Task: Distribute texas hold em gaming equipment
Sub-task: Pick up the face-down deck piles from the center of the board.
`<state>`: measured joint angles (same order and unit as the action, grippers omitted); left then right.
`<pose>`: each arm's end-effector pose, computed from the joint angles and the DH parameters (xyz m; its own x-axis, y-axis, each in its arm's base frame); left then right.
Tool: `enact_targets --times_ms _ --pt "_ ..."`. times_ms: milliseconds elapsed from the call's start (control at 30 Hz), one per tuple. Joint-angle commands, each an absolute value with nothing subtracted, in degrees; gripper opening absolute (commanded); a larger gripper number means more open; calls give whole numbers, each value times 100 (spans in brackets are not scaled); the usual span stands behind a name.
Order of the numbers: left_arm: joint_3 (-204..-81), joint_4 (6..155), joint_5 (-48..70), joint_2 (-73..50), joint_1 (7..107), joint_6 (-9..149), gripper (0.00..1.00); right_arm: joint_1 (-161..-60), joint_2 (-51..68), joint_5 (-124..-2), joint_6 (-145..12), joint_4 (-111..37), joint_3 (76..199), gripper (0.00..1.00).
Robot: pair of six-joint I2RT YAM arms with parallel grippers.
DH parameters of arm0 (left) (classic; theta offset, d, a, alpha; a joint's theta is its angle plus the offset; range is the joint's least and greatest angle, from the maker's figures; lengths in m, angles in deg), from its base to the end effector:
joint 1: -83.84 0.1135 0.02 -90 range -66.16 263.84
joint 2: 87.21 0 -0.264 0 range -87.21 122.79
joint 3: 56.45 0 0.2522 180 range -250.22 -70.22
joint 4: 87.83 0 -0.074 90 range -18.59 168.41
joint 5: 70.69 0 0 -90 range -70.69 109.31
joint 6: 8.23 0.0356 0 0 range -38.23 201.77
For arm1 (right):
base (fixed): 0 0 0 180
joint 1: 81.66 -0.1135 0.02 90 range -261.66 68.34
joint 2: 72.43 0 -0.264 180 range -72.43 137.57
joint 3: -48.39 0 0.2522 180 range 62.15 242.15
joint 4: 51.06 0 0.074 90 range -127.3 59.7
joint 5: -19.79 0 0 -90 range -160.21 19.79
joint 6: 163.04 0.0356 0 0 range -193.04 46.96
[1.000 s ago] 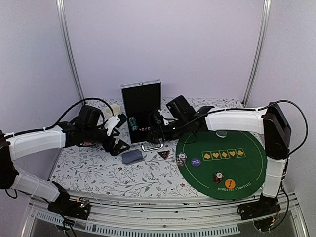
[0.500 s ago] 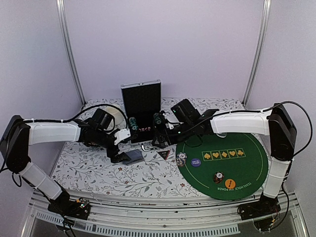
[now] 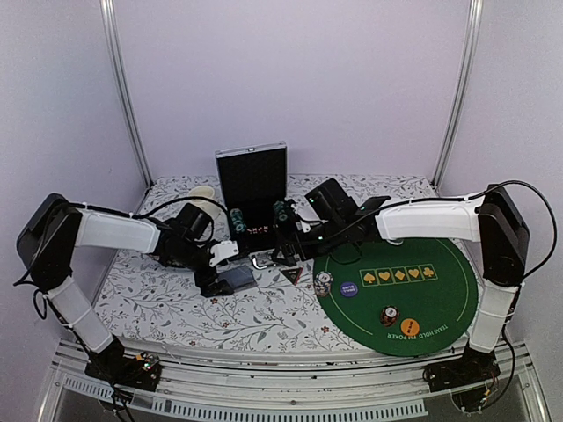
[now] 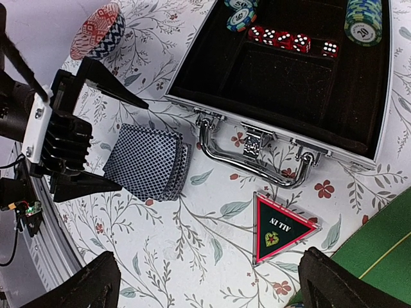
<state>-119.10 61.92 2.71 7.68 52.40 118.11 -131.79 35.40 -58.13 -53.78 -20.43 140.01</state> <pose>0.2556 -0.1682 0.1461 -0.2466 0.8164 -0.5222 0.9418 0.3290 0.0696 0.2619 0.3252 0.2150 -0.7193 -0.3580 -0.5954 -0.6409 0.6727 0.3697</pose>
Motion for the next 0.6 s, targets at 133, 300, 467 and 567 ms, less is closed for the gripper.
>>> enact_targets --times_ms 133,300,467,567 --pt "-12142 6281 152 1065 5181 11800 98 -13161 3344 -5821 -5341 -2148 13962 99" --pt "-12412 6048 217 1318 5135 11894 98 -13166 3357 -5808 -5366 -2143 13985 99" --pt "-12542 5917 66 1517 5133 11903 96 -13159 3360 -5846 -5405 -2114 13980 99" --pt "-12558 5846 63 1601 5099 11940 96 -13161 3363 -5850 -5422 -2104 13985 99"
